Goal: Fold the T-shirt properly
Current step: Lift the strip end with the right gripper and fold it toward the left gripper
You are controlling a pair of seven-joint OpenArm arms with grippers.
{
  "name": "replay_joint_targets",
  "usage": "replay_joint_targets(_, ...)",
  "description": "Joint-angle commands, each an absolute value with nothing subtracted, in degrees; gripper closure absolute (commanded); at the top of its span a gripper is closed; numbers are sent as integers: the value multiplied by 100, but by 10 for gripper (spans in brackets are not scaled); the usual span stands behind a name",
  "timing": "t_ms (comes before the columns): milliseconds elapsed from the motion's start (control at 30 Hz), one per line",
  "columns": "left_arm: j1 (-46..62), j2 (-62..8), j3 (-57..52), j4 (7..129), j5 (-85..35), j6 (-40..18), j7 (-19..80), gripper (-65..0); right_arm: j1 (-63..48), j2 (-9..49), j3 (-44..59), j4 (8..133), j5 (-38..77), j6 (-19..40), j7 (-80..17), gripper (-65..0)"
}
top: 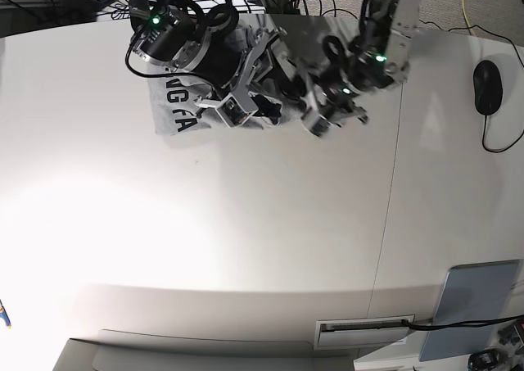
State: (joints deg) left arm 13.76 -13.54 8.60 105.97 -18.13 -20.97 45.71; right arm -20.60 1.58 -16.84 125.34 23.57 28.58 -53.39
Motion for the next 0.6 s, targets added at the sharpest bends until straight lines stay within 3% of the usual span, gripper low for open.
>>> replay_joint_targets(0,1337,-1367,720,10750,-2053,-2276,4539,-300,-1977,145,-1680,12639,2370,2895,-5214,-245)
replay_joint_targets(367,1352,-1369,-528,10792,-2836,-2694,4873,-300,-1793,193,-1678,13063,1264,2410,-6348,-245)
replay_joint_targets(567,1354,-1514,-620,10792,-2814,-2709,4974,-300,-2412,716,-1675,13500,176,1800,-6573,-245)
